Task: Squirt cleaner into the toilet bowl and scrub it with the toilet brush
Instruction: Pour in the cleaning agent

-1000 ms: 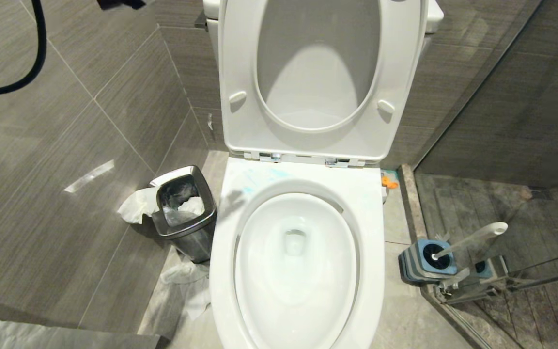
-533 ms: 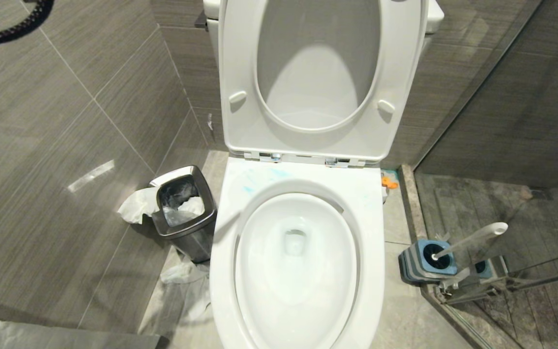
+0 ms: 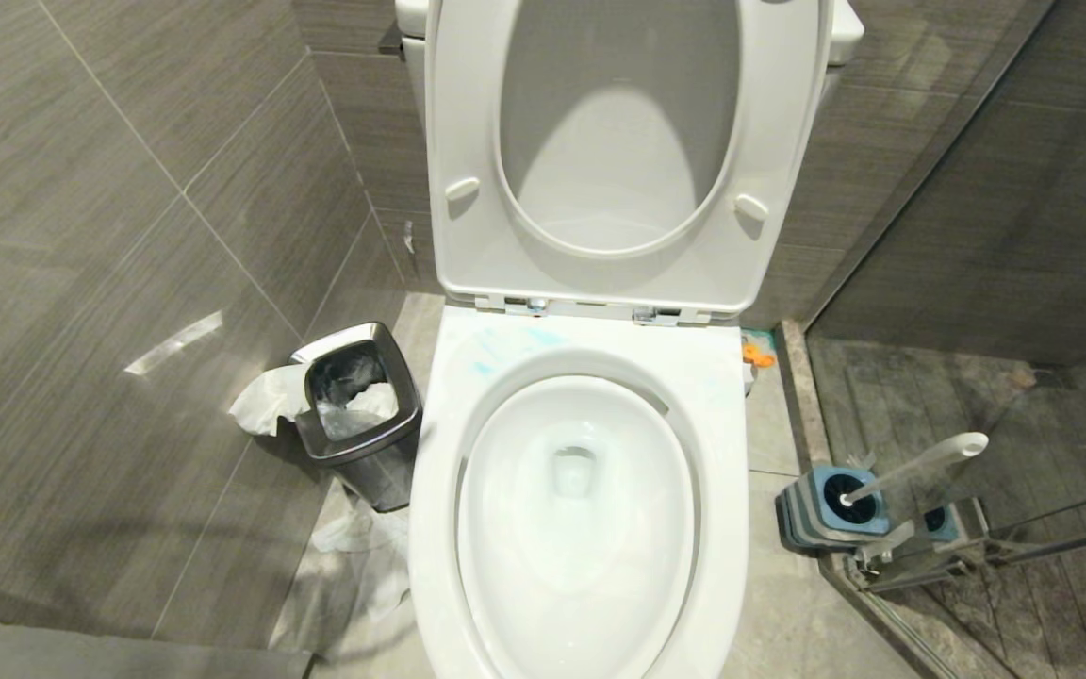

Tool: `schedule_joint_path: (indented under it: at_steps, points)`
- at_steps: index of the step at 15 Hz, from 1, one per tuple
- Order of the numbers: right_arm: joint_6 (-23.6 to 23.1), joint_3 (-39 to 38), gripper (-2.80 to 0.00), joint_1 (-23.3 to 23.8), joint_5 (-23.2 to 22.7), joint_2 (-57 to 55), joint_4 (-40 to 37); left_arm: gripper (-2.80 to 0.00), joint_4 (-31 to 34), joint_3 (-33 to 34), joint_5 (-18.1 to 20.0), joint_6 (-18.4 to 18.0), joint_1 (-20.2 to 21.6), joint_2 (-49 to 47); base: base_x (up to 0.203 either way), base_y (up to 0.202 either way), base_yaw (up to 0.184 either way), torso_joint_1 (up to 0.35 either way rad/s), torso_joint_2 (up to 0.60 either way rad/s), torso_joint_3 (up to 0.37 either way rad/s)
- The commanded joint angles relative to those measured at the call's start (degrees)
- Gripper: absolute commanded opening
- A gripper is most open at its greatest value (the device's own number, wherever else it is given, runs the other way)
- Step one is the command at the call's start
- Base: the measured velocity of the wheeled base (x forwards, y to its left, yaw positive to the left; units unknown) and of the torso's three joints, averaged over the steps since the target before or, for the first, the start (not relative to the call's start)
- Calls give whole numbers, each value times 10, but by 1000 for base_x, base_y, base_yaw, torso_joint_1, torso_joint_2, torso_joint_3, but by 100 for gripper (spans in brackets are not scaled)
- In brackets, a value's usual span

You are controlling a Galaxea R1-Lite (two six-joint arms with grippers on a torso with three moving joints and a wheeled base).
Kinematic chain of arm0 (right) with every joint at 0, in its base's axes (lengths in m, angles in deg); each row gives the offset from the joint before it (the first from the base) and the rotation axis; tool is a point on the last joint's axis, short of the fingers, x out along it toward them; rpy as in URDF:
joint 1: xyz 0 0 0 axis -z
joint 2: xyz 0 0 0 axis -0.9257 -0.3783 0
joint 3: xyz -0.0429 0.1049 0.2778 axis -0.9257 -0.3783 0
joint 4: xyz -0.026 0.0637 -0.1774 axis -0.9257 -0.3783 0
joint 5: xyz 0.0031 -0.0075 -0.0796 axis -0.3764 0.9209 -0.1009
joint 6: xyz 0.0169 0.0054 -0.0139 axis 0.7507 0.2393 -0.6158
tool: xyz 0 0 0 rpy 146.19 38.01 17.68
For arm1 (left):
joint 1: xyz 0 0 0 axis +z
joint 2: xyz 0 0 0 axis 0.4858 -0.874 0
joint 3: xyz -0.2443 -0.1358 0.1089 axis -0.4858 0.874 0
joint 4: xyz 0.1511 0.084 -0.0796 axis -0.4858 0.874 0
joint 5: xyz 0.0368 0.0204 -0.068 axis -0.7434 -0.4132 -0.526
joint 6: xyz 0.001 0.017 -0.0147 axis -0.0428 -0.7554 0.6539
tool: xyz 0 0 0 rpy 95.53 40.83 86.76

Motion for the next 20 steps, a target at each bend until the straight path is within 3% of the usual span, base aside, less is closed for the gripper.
schedule_joint_path:
  at_steps: [1, 2, 6, 10, 13, 17, 20]
  points:
    - [0, 0, -280, 0, 0, 0, 0, 0, 1, 2, -7, -5, 1, 20, 0, 0, 0, 0, 0, 0]
    - [0, 0, -280, 0, 0, 0, 0, -280, 1, 3, -21, -11, 1, 28, 0, 0, 0, 0, 0, 0]
    - [0, 0, -280, 0, 0, 0, 0, -280, 4, 0, -44, -25, 0, 51, 0, 0, 0, 0, 0, 0]
    - [0, 0, -280, 0, 0, 0, -1, -280, 1, 1, -117, -29, 1, 97, 0, 0, 0, 0, 0, 0]
    - [0, 0, -280, 0, 0, 0, -1, -280, 0, -1, -134, -118, 1, 139, 0, 0, 0, 0, 0, 0]
    - [0, 0, -280, 0, 0, 0, -1, -280, 3, 5, -198, -112, 20, 188, 0, 0, 0, 0, 0, 0]
    - [0, 0, -280, 0, 0, 0, 0, -280, 13, 37, -216, -108, 21, 244, 0, 0, 0, 0, 0, 0]
